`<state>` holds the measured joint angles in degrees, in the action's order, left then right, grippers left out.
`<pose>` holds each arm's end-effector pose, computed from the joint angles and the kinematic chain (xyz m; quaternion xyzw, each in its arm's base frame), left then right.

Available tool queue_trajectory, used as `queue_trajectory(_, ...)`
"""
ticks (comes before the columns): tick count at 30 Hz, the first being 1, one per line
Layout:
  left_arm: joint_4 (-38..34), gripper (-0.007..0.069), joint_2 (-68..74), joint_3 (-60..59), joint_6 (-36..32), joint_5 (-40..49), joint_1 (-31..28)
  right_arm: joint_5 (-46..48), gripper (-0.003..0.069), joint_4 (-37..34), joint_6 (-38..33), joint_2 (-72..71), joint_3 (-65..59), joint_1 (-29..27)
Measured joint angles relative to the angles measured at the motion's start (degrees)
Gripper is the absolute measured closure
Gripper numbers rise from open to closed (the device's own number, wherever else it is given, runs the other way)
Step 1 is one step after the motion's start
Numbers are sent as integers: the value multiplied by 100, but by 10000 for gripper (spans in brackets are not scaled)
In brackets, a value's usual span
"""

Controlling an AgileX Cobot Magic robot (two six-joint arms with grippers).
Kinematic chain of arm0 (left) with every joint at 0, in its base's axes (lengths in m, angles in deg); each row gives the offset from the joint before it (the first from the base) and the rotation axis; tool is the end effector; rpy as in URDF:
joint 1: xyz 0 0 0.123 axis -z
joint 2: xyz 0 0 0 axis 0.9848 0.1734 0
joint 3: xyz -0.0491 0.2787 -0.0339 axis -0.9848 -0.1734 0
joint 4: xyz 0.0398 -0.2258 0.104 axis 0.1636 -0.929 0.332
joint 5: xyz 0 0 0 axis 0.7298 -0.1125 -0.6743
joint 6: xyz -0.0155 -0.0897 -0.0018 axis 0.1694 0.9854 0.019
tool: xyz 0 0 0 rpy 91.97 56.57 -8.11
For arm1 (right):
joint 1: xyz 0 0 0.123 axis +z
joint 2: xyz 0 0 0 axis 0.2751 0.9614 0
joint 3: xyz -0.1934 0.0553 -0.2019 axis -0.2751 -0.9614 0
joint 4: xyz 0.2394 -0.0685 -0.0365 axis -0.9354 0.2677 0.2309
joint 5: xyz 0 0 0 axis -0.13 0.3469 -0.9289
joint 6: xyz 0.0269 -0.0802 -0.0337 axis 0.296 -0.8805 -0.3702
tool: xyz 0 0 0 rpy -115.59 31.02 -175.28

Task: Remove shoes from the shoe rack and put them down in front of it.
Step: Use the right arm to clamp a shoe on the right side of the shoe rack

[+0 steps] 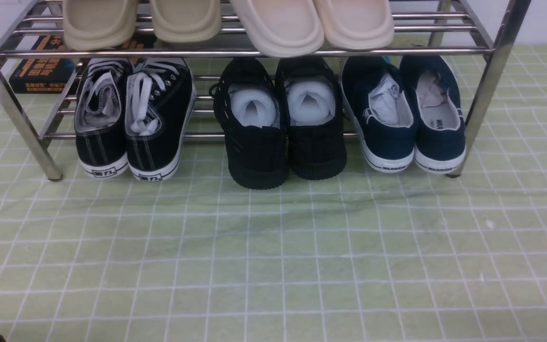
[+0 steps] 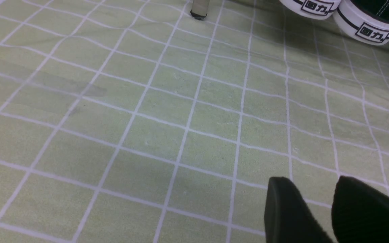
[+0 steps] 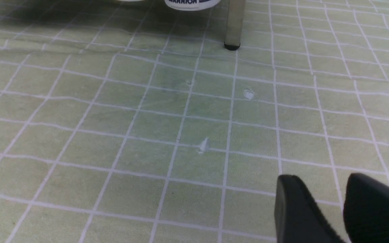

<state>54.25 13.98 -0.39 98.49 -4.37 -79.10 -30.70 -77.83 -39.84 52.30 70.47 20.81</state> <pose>0.0513 0.0047 0.1733 -0.1155 0.8034 -0.0553 0.5815 0.0515 0.0075 0.1740 -0.0489 0.8057 0.0354 0.5892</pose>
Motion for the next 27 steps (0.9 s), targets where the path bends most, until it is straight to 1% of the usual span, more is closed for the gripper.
queue_trajectory(10, 0, 385, 0, 0, 0, 0, 0, 0, 419, 0, 0, 0, 0, 0)
queue_trajectory(12, 0, 385, 0, 0, 0, 0, 0, -38, 419, -116, 51, 0, 0, 0)
queue_trajectory(14, 0, 385, 0, 0, 0, 0, 0, -84, 419, -661, 299, 0, 0, 0)
queue_trajectory(15, 0, 385, 0, 0, 0, 0, 0, -98, 419, -1244, 664, 0, -14, 0)
queue_trajectory(16, 0, 385, 0, 0, 0, 0, 0, -99, 419, -1675, 881, 0, -27, 0)
queue_trajectory(17, 0, 385, 0, 0, 0, 0, 0, -105, 419, -1889, 936, 0, -33, 0)
queue_trajectory(18, 0, 385, 0, 0, 0, 0, 0, -104, 419, -2614, 1269, 0, -50, 0)
queue_trajectory(19, 0, 385, 0, 0, 0, 0, 0, -104, 419, -2808, 1390, 0, -55, 0)
queue_trajectory(20, 0, 385, 0, 0, 0, 0, 0, -110, 419, -3585, 1606, 0, -57, 0)
queue_trajectory(21, 0, 385, 0, 0, 0, 0, 0, -112, 419, -3936, 1674, 0, -57, 0)
queue_trajectory(22, 0, 385, 0, 0, 0, 0, 0, -130, 419, -4159, 1697, 0, -57, 0)
queue_trajectory(23, 0, 385, 0, 0, 0, 0, 0, -138, 419, -4206, 1697, 0, -57, 0)
queue_trajectory(24, 0, 385, 0, 0, 0, 0, 0, -185, 419, -4462, 1722, 0, -57, 0)
queue_trajectory(27, 0, 385, 0, 0, 0, 0, 0, -255, 419, -4674, 1747, 0, -57, 0)
